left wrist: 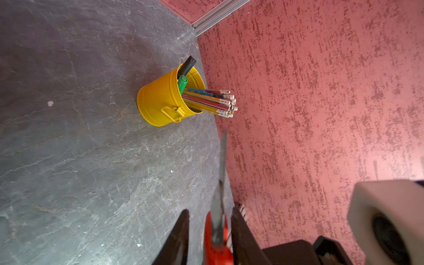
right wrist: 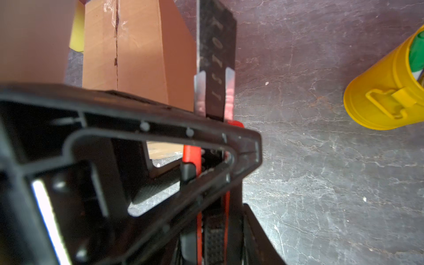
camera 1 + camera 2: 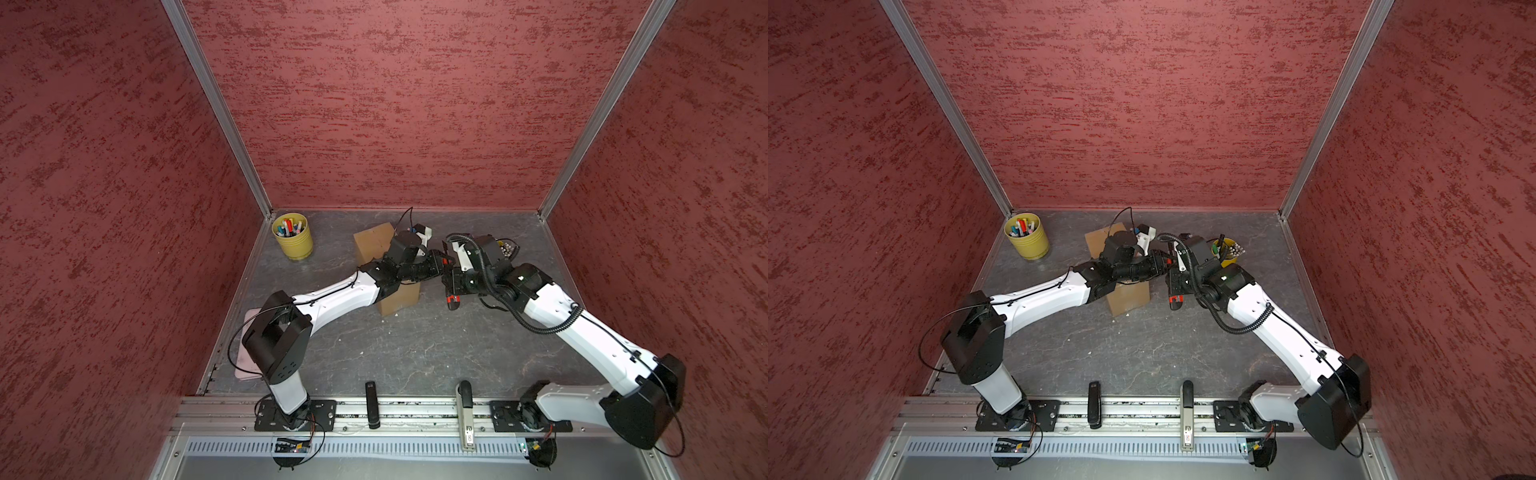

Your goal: Unpack the express box

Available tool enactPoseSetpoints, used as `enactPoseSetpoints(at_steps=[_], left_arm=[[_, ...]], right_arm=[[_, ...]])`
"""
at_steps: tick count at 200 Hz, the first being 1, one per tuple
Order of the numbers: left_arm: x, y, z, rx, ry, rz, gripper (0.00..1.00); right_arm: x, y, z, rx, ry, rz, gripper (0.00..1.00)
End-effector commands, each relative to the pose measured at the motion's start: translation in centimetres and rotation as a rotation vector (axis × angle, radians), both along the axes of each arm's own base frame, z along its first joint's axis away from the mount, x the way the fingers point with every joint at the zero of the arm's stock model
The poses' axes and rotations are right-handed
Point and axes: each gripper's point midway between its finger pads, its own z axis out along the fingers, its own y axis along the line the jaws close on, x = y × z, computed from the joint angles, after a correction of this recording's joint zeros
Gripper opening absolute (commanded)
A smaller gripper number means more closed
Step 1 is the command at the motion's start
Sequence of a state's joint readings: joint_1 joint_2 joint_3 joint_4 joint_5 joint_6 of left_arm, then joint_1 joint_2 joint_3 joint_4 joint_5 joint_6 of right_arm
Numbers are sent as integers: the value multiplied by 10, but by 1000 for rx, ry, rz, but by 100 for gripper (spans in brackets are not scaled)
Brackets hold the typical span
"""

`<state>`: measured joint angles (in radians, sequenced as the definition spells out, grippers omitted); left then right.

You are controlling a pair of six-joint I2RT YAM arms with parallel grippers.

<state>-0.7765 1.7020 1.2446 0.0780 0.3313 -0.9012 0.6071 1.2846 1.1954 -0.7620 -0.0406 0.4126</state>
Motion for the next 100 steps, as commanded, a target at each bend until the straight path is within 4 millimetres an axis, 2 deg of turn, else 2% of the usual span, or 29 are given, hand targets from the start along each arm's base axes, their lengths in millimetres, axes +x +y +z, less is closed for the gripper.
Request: enactPoseSetpoints(at_steps=[1,28,55,81,100], left_arm=[[-21,4,12,17,-34,-18,48],[-32,28,10,63,-48,37,59],[-46,61,7,121,-53,104,65],[-54,106,10,210,-77,190,73],[-47,142,10,255,-75,244,82]], right_arm=[[-8,6,17,42,-12,15,2],[-30,-2,9,-16,48,6,0],[-54,-2,-3,-54,106,13,0],[-76,3,-16,-92,160,31,0],[-91,6,-24,-117,195,50,0]])
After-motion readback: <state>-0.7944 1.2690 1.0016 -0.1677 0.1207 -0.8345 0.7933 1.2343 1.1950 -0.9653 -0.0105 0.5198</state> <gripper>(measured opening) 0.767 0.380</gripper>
